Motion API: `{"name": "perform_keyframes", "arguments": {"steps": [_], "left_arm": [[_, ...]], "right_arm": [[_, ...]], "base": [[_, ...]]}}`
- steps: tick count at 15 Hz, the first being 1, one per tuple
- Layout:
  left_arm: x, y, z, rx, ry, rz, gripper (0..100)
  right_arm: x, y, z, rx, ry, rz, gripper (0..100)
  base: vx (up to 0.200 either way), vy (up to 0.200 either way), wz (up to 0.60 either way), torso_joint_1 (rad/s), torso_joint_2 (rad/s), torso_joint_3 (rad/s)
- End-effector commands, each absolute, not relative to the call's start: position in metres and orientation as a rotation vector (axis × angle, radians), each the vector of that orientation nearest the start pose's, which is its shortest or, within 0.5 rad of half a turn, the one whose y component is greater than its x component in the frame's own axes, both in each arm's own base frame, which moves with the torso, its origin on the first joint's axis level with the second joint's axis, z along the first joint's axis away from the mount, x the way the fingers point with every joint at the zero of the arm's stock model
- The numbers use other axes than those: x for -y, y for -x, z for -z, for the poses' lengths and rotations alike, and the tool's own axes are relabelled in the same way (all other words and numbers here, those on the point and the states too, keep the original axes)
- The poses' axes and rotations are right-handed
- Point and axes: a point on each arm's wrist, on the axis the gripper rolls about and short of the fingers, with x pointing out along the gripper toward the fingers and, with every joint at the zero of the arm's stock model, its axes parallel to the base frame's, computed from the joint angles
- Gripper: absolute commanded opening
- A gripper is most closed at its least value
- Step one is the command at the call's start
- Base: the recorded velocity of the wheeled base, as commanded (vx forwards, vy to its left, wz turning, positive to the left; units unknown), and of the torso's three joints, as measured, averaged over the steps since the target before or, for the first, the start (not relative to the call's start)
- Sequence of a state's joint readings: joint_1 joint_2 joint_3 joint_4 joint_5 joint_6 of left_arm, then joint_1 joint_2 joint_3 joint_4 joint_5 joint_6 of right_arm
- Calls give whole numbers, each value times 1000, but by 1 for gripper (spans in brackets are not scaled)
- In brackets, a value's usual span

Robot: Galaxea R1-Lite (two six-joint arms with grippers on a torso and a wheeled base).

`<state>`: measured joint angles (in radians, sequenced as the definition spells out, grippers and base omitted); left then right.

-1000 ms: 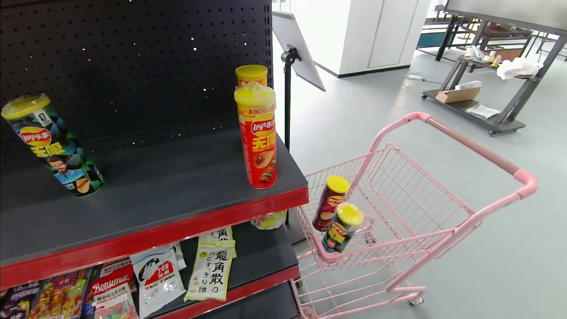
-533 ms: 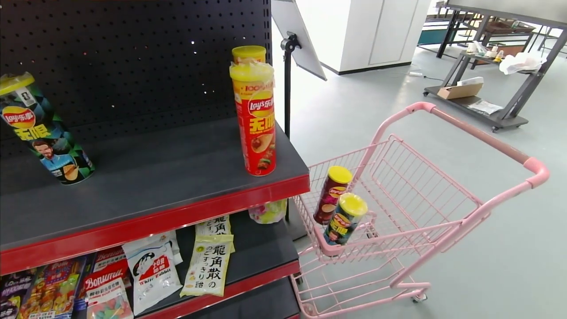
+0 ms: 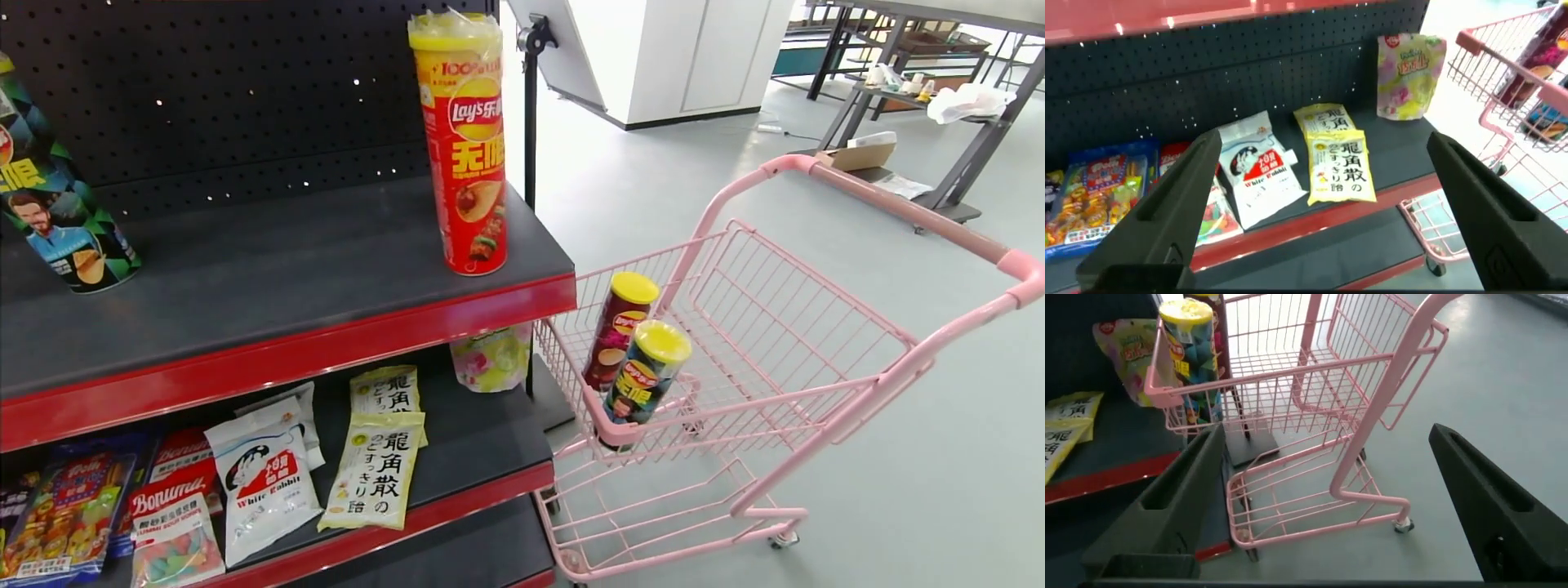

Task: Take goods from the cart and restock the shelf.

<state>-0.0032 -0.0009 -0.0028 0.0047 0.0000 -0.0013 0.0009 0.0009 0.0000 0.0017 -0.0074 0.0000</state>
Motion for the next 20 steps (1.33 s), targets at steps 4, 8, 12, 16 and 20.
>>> {"name": "perform_keyframes", "arguments": {"steps": [4,8,12,16,20], "left_arm": [[0,23,-76,-2,2,3,100],[0,23,-76,-2,2,5,100],[0,23,-76,0,2,5,100],[0,23,-75,-3,2,3,100],[0,23,-76,-2,2,3,100]], "right_arm": [[0,23,-75,-3,2,6,100],[0,22,-75,-8,9,6,100],[-4,-32,-228,-73,-186,-158,100],[-23,-125,-208,-249,-100,-354,100],[-44,-193,-161,-385,-106,-439,100]], "base": [[0,0,0,-179,535,351],[0,0,0,-56,185,123],[0,0,0,0,0,0],[0,0,0,0,0,0],[0,0,0,0,0,0]]}}
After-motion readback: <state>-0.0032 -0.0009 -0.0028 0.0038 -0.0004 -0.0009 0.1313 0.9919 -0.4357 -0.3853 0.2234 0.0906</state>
